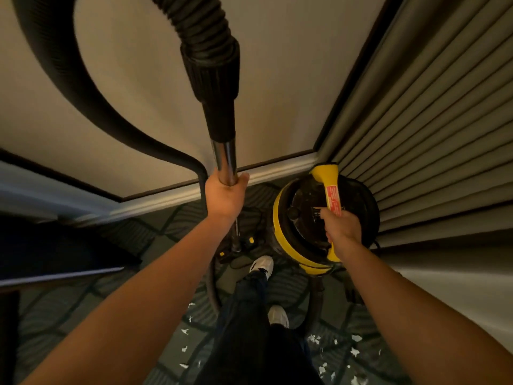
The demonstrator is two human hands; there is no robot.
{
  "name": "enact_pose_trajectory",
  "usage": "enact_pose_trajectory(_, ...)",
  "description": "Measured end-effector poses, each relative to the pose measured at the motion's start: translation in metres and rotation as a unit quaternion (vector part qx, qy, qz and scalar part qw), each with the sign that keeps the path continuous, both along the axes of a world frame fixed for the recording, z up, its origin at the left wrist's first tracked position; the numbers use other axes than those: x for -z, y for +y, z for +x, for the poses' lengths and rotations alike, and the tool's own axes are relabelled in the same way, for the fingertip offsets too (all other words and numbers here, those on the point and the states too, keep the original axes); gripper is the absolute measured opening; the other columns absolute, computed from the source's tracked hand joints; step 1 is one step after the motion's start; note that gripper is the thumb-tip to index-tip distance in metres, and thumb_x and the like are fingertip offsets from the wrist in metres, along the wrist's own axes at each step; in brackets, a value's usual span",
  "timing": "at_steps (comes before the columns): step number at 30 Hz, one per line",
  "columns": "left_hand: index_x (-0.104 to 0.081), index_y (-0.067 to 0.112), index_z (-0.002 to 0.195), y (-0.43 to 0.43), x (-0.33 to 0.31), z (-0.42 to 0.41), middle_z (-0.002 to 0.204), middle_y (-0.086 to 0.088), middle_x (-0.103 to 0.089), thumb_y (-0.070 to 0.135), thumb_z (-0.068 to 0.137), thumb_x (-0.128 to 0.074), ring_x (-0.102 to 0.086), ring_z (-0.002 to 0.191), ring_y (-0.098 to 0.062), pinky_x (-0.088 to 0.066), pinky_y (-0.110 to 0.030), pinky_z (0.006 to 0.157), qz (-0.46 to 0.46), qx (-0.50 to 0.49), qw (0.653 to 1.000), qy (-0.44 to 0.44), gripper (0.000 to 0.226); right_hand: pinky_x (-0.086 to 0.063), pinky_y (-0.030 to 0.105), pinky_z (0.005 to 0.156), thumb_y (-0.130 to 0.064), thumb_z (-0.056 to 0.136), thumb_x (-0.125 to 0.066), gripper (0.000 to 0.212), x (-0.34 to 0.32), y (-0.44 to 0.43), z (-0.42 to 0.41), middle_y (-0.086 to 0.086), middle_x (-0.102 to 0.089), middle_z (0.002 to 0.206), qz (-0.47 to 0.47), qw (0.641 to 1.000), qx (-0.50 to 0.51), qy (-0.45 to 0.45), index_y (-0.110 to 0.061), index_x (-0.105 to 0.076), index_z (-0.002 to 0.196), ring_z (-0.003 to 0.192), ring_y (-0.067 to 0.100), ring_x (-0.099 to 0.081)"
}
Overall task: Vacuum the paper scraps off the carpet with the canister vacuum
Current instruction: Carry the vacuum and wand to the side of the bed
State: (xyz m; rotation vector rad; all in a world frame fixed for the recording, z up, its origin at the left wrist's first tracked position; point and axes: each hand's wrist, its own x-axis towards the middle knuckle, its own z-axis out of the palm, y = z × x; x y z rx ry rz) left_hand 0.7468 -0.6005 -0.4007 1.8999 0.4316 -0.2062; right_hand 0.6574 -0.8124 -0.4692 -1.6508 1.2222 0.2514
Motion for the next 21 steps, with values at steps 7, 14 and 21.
enact_pose_trajectory(7, -0.053, 0.013, 0.093, 0.056, -0.052, -0.082, 0.075, 0.003, -0.054, 0.02, 0.091, -0.068, -0.055, 0.067, -0.005, -0.04, -0.012, 0.06, 0.005, -0.056, 0.998, -0.026, 0.017, -0.046, 0.036, 0.06, -0.044, 0.075, -0.066, 0.024, -0.036, 0.036, -0.054, 0.005, -0.06, 0.069, -0.02, 0.999, -0.014, -0.021, -0.021, -0.059, 0.072, 0.061, 0.024, -0.056)
enact_pose_trajectory(14, -0.049, 0.02, 0.078, 0.125, -0.089, -0.14, 0.079, -0.001, -0.056, 0.018, 0.091, -0.067, -0.056, 0.069, -0.006, -0.045, -0.017, 0.067, 0.055, -0.054, 0.996, -0.051, 0.022, -0.046, 0.036, 0.062, -0.044, 0.075, -0.065, 0.022, -0.062, 0.083, -0.076, 0.004, -0.06, 0.07, -0.024, 0.997, -0.06, -0.032, -0.024, -0.058, 0.071, 0.062, 0.024, -0.055)
enact_pose_trajectory(21, -0.056, 0.013, 0.09, 0.223, -0.112, -0.194, 0.081, 0.001, -0.058, 0.018, 0.09, -0.069, -0.057, 0.074, -0.006, -0.044, -0.024, 0.075, 0.077, -0.109, 0.99, -0.04, 0.014, -0.045, 0.036, 0.06, -0.044, 0.08, -0.065, 0.028, -0.076, 0.163, -0.113, 0.008, -0.061, 0.075, -0.028, 0.993, -0.102, -0.042, -0.016, -0.063, 0.084, 0.063, 0.026, -0.055)
